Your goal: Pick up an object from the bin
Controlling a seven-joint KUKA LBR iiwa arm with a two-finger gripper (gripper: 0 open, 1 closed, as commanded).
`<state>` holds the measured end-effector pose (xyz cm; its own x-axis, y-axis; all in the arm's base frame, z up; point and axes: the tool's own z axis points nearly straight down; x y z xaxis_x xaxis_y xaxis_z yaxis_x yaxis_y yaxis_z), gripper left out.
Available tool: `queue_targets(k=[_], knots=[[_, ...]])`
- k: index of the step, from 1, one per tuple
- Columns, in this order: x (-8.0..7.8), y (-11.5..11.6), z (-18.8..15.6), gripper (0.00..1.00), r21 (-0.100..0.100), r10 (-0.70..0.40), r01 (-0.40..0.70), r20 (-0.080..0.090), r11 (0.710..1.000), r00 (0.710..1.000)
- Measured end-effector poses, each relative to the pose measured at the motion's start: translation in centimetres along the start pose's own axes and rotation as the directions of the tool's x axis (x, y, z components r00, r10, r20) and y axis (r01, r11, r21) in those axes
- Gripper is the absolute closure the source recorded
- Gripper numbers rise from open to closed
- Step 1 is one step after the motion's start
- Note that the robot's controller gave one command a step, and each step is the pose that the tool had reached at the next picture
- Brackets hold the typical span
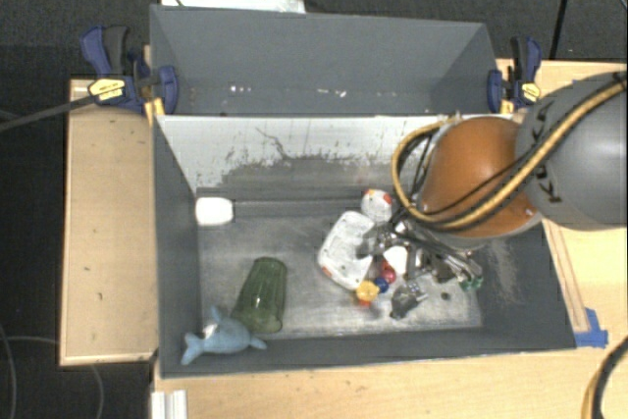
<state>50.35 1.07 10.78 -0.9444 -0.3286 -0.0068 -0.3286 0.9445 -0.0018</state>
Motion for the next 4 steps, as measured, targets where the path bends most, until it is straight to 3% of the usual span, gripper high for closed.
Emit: queue_targets(k=[1,2,3,4], knots=[[-0.6,-1.8,2.8,1.0,0.007,-0.122,0.122,0.019,0.993,0.992],[-0.6,-1.8,2.8,1.0,0.008,-0.123,0.123,0.019,0.992,0.992],[0.0,1.0,1.0,1.0,-0.001,-0.117,0.117,-0.004,0.993,0.993],[-0.4,1.4,-0.2,1.0,-0.004,-0.119,0.119,0.0,0.993,0.993]])
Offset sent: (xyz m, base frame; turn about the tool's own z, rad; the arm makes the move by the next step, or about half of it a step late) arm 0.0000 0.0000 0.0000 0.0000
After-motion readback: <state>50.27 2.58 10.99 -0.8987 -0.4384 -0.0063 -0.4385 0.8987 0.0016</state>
